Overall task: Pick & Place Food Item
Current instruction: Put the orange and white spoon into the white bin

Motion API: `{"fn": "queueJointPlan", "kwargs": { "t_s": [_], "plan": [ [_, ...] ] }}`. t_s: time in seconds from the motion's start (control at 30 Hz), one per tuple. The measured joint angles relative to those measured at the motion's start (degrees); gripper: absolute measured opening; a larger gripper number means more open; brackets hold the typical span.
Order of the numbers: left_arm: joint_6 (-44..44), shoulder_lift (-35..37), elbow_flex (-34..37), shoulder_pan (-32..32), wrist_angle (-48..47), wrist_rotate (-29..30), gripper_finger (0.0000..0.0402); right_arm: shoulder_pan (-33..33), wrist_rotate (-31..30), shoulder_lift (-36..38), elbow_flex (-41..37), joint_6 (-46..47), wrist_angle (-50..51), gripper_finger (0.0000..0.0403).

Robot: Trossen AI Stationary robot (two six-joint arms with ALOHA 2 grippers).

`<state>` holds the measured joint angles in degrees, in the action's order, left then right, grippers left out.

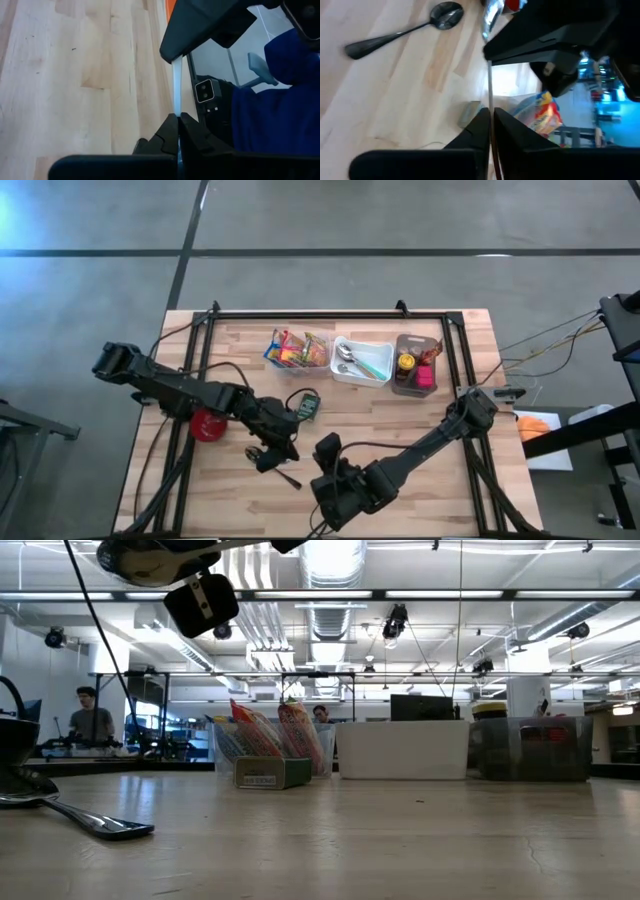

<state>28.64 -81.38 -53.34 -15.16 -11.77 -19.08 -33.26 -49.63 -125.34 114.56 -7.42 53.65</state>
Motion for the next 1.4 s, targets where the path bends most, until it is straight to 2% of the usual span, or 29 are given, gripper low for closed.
{"fn": "queueJointPlan", "kwargs": {
  "t_s": [0.33,0.5,0.8,1.0,1.1,1.23,1.4],
  "plan": [
    [0.15,0.33,0.00,0.04,0.07,-0.03,0.0000,0.60,1.59,0.07,-0.20,3.42,0.54,0.0010],
    [0.11,2.40,0.00,0.04,0.23,0.14,0.0000,0.63,-0.31,0.11,-0.05,8.17,1.07,0.0009],
    [-4.95,11.52,-0.02,-0.04,3.25,0.52,0.0000,1.52,-2.11,0.09,-0.20,29.05,7.48,0.0008],
    [-11.48,20.54,0.67,-0.65,2.34,9.31,0.0000,3.13,-6.88,0.35,-0.31,47.06,22.12,0.0008],
    [-14.84,24.14,2.36,-0.76,3.48,11.88,0.0000,4.49,-8.11,1.46,-0.80,56.87,31.15,0.0008],
    [-15.24,27.78,5.23,-0.78,5.95,13.58,0.0000,6.50,-8.76,5.39,-4.43,62.83,36.36,0.0008],
    [-15.39,31.23,7.80,-0.76,8.41,13.78,0.0000,9.48,-7.29,16.44,-15.16,64.31,31.03,0.0008]
  ]
}}
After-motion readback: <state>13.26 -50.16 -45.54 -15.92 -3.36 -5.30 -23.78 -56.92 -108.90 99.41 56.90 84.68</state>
